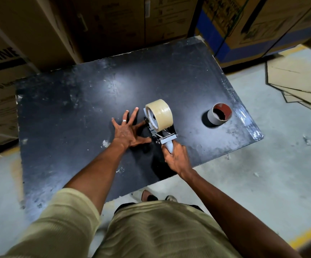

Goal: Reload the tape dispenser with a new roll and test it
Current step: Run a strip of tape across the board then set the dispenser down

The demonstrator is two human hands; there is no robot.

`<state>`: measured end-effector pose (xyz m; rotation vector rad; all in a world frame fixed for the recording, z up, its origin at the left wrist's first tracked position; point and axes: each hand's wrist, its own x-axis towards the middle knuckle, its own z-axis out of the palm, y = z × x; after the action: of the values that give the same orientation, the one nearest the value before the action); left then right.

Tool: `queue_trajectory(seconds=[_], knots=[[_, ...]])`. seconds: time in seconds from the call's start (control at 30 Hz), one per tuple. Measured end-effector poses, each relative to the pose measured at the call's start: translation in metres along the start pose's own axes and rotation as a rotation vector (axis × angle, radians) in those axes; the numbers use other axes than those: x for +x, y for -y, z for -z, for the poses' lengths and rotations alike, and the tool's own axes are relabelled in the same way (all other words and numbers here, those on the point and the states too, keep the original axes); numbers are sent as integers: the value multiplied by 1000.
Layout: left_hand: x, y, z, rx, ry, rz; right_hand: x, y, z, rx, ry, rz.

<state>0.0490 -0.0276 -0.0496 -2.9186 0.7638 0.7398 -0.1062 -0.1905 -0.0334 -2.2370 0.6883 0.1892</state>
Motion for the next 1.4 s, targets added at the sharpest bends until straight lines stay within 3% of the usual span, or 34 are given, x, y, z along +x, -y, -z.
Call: queue_trajectory(seconds=[0.53,0.77,0.93,1.4], knots=[[2,-4,8,-2,95,26,-22,-18,8,-26,39,-2],[-1,-9,4,43,35,2,-33,-24,9,-24,46,-21],[-4,-18,-7,177,-131,-121,-34,-21,11,-2,63,-32],[3,-7,-1,16,41,-4,-34,-19,12,4,54,-35]])
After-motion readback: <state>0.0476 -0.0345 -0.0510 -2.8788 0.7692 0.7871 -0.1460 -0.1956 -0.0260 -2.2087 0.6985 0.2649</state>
